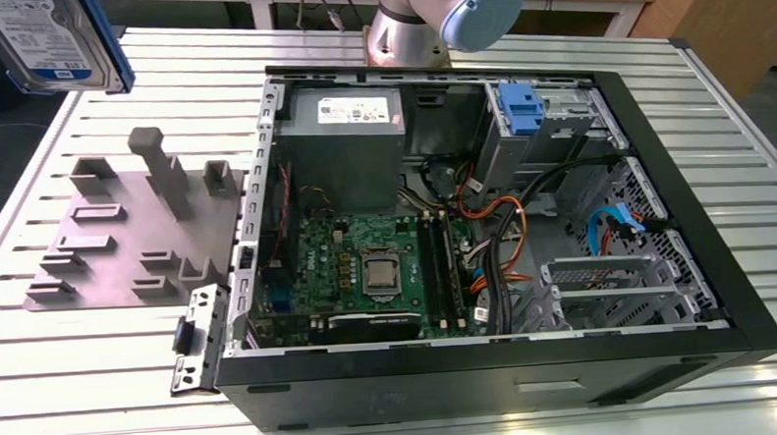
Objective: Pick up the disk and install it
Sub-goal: 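Pick up the disk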
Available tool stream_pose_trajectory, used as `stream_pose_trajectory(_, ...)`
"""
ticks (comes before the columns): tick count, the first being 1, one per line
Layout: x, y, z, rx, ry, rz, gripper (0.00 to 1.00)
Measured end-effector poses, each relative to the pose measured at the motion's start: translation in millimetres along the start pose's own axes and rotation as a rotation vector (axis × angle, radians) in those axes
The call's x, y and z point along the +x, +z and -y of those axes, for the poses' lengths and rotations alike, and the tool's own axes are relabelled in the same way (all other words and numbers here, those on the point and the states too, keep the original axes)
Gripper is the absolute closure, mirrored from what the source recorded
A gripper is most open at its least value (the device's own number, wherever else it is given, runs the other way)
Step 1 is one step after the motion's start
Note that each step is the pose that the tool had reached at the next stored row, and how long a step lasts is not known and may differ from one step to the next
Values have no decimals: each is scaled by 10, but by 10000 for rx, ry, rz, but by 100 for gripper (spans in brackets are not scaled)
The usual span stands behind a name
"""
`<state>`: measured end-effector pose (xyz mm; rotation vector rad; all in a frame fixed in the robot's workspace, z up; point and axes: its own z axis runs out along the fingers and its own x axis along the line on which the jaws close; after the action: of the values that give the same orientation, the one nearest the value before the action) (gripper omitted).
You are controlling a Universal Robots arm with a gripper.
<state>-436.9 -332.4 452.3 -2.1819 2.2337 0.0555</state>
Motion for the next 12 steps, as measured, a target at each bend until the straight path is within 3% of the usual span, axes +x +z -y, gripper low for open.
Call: stream_pose_trajectory(12, 0, -7, 0, 0, 0, 0, 63)
